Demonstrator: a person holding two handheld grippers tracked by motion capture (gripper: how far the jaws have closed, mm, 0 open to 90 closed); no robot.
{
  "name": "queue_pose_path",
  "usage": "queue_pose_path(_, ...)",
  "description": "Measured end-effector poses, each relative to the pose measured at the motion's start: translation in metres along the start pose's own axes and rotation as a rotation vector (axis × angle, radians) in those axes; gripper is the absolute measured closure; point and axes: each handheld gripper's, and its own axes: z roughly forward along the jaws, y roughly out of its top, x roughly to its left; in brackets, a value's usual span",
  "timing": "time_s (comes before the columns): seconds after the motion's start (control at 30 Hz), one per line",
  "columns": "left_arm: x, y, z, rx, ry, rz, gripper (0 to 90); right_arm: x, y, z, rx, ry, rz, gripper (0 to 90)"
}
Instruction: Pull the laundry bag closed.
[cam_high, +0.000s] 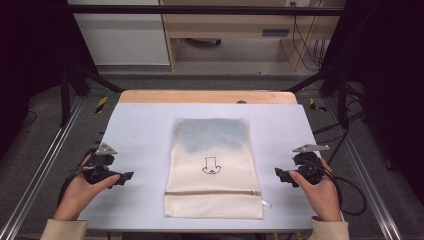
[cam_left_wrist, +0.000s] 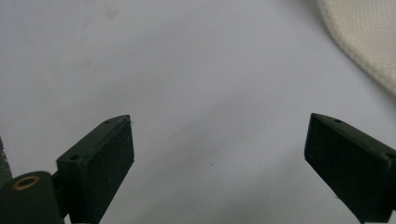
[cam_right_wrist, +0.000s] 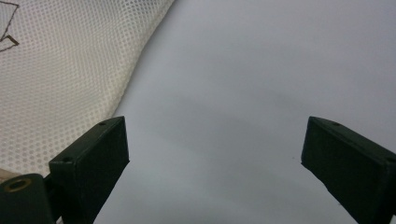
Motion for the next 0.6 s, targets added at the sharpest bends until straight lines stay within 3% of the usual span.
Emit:
queue_pose_path(0.33,0.011,-0.018,-0.003,0.0,0.025,-0.02,8.6,-0.003,-0.014,0.001,0.024,-0.005,0.029,8.4)
queue_pose_path(0.6,0.015,-0.026,-0.008,-0.041,0.041,-0.026,8.7,0.005,-0.029,0.003,0.031,0.0,0.022,7.9)
